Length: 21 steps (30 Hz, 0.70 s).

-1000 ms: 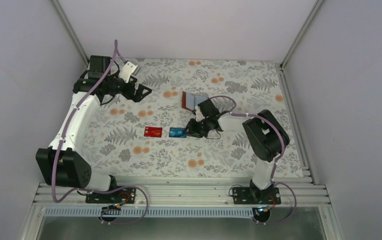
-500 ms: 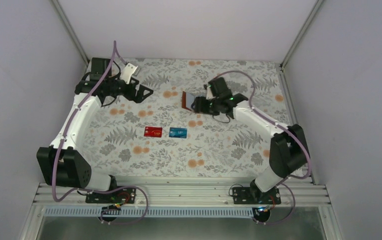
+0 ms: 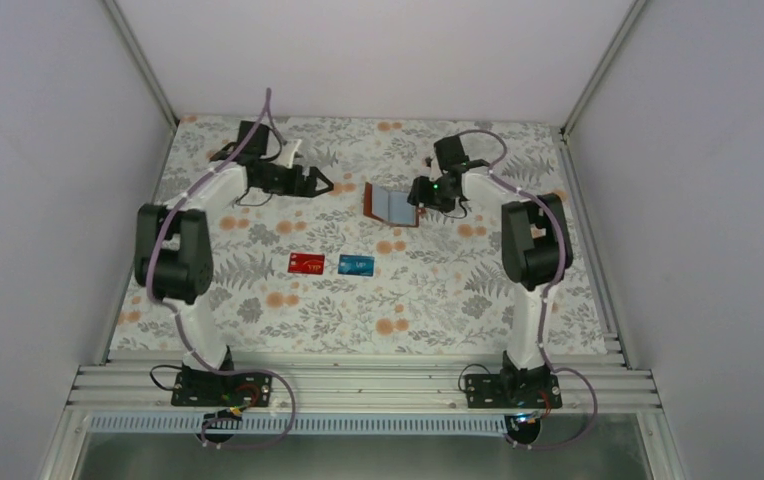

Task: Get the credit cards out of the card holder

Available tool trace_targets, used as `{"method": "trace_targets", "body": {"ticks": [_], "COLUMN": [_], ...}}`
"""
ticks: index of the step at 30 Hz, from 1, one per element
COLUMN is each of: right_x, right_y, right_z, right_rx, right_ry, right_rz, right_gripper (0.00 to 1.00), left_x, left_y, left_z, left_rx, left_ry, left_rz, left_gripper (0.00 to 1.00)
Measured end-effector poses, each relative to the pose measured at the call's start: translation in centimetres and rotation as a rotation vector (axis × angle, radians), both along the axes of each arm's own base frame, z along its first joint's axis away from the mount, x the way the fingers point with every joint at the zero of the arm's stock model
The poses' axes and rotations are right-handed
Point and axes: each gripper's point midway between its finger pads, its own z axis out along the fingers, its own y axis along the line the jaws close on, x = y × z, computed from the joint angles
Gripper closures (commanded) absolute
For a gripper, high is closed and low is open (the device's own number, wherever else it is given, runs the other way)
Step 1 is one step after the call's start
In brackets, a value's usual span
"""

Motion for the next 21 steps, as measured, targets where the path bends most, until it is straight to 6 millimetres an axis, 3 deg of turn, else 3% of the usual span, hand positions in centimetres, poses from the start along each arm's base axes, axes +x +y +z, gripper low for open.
{"method": "trace_targets", "body": {"ticks": [3, 7, 12, 17, 19, 21], "right_x": [0.5, 2.4, 2.5, 1.8, 1.5, 1.2], "right_y": [0.5, 1.8, 3.9, 5.8, 6.6, 7.2], "right_z": [-2.9, -3.4, -3.4, -3.3, -3.2, -3.2], "right_rx": [-0.004, 0.0, -0.004, 0.014, 0.025, 0.039], "right_ry": [0.053, 0.027, 0.003, 0.003, 0.004, 0.01], "right_rz": [0.023, 0.054, 0.09, 0.116, 0.124, 0.132], "right_gripper": [0.48, 0.49, 0.49, 0.49, 0.49, 0.49], "left_x": [1.3, 2.8, 3.8, 3.2, 2.9, 2.5], "left_y": [-1.8, -4.2, -6.2, -6.7, -7.0, -7.8], "left_z": [-3.3, -6.5, -7.7, -9.2, -9.8, -10.2], "left_rx": [-0.006, -0.007, -0.032, -0.053, -0.053, -0.055], "left_ry": [0.074, 0.119, 0.132, 0.184, 0.203, 0.219], "left_rz": [-0.024, -0.068, -0.119, -0.137, -0.146, -0.163], "left_gripper": [0.0, 0.0, 0.0, 0.0, 0.05, 0.2]}}
